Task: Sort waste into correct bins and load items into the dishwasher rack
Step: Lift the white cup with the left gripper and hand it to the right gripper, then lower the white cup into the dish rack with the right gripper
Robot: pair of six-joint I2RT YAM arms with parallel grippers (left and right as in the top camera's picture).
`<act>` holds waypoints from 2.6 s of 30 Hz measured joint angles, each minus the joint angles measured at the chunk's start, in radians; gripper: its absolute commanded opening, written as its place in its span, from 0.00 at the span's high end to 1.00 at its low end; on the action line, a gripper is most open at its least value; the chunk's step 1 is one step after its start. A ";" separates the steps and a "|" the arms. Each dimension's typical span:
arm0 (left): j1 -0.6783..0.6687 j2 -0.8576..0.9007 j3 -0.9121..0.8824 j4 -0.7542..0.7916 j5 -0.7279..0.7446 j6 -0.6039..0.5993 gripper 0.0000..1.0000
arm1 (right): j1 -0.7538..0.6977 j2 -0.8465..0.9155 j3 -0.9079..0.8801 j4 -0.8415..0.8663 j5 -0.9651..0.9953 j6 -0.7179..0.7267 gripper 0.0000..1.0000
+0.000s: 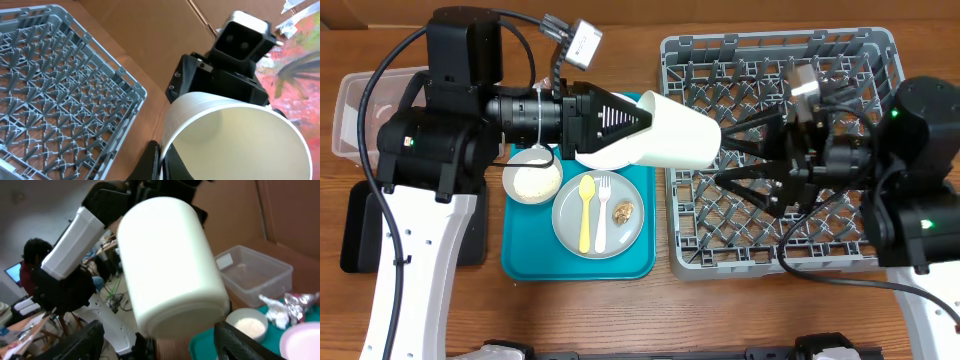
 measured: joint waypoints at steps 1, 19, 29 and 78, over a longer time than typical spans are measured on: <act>-0.002 0.000 0.000 0.001 0.000 0.000 0.96 | 0.010 0.001 0.001 0.015 0.011 0.011 0.27; 0.041 -0.006 0.002 -0.018 -0.077 0.000 0.96 | 0.100 0.098 -0.003 0.286 0.172 0.165 0.23; 0.065 -0.010 0.002 -0.022 -0.029 0.004 0.96 | 0.110 0.114 -0.003 0.268 0.141 0.184 0.18; 0.049 -0.071 0.004 -0.107 -0.013 0.055 0.20 | 0.180 0.135 -0.003 0.612 0.009 0.390 0.62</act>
